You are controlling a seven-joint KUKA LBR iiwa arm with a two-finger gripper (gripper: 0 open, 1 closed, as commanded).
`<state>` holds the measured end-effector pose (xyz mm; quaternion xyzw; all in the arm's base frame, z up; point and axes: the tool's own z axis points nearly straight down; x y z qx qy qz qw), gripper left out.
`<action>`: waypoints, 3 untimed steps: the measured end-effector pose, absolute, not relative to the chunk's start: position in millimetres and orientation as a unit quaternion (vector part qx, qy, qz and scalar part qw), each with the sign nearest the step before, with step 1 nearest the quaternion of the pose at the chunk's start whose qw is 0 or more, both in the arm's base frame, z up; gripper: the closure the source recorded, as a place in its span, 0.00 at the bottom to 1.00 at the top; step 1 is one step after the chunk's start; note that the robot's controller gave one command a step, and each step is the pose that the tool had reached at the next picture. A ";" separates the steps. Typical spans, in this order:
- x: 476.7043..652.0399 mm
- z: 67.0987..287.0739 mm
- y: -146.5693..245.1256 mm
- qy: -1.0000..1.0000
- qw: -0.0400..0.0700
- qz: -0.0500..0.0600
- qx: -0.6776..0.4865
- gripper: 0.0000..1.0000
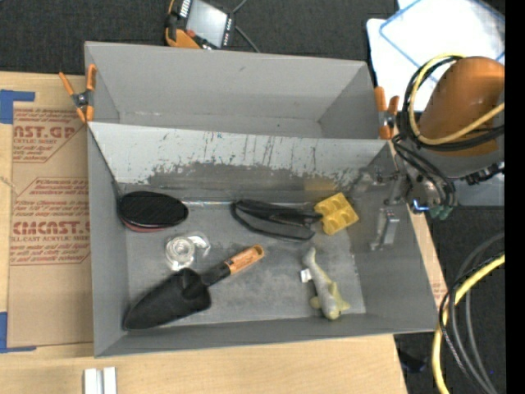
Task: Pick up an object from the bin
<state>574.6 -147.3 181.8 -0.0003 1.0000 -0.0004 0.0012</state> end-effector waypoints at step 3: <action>579.5 73.1 -137.1 0.992 0.004 -0.001 -0.126 0.00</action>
Offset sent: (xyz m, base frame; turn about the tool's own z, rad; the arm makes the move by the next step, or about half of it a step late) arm -0.0140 0.0231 -0.1113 -0.4574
